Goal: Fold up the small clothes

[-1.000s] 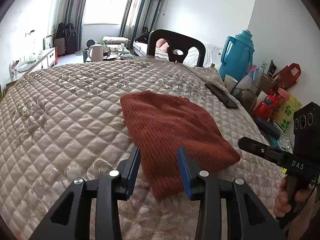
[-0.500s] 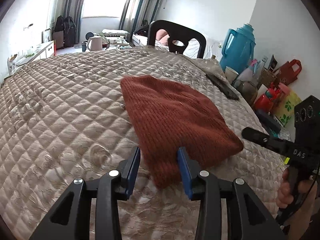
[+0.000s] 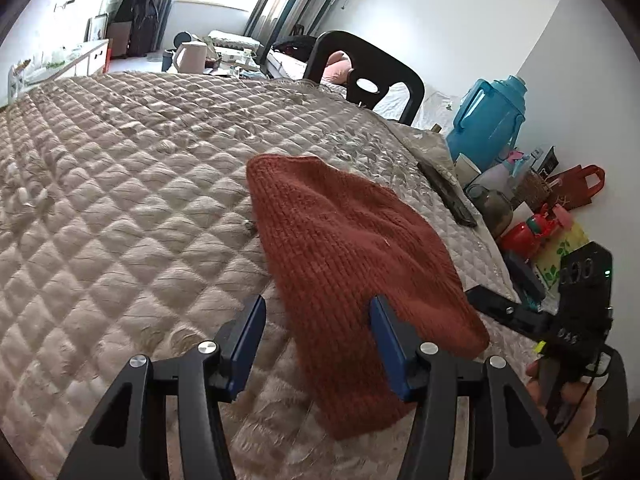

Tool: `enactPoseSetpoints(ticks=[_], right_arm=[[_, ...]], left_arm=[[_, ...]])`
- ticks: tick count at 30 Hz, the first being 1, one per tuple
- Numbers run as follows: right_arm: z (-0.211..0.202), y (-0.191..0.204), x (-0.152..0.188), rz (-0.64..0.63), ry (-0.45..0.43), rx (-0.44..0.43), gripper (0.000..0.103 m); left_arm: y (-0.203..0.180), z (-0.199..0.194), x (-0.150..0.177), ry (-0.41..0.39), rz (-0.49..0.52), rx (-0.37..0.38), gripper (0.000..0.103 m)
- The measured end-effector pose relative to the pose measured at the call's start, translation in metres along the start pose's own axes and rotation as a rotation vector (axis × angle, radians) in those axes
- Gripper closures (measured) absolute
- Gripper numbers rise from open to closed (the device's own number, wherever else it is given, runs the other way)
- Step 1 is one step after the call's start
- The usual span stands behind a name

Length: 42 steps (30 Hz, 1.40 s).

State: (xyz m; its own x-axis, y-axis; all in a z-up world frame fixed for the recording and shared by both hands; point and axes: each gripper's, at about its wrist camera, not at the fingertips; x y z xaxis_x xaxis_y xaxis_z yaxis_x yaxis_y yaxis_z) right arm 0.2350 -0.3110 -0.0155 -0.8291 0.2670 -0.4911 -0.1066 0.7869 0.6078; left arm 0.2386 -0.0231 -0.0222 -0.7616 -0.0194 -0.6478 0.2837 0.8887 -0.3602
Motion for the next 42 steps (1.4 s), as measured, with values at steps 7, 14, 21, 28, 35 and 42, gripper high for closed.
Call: enactPoseSetpoints(ticks=[7, 14, 21, 28, 35, 42], right_arm=[[0.016, -0.013, -0.001, 0.039, 0.048, -0.021, 0.051], [0.023, -0.014, -0.007, 0.053, 0.052, -0.066, 0.051], [0.024, -0.013, -0.003, 0.065, 0.074, -0.102, 0.065], [0.025, -0.010, -0.005, 0.049, 0.075, -0.092, 0.067], [0.023, -0.002, -0.004, 0.040, 0.058, -0.082, 0.076], [0.008, 0.019, -0.004, 0.014, 0.020, -0.102, 0.078]], left_arm=[[0.000, 0.013, 0.004, 0.007, -0.013, 0.035, 0.040], [0.004, 0.019, 0.006, 0.002, -0.028, 0.062, 0.036], [-0.003, 0.016, 0.009, -0.004, 0.008, 0.037, 0.039], [-0.020, 0.017, 0.008, -0.013, 0.081, -0.024, 0.051], [-0.027, 0.011, 0.006, -0.010, 0.108, -0.066, 0.061], [-0.043, -0.009, 0.008, -0.039, 0.171, -0.102, 0.065]])
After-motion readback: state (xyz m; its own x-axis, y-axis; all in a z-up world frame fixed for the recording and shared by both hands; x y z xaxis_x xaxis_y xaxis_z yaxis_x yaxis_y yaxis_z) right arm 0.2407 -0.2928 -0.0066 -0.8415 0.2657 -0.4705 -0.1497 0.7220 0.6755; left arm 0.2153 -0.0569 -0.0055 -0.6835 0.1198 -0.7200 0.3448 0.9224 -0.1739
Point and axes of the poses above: each gripper's, at about its wrist camera, not at the fingertips, and z roughly the way its jaws point, y to its left, x to its underside, and after that the axes turned 6 degrees about z, right-handed
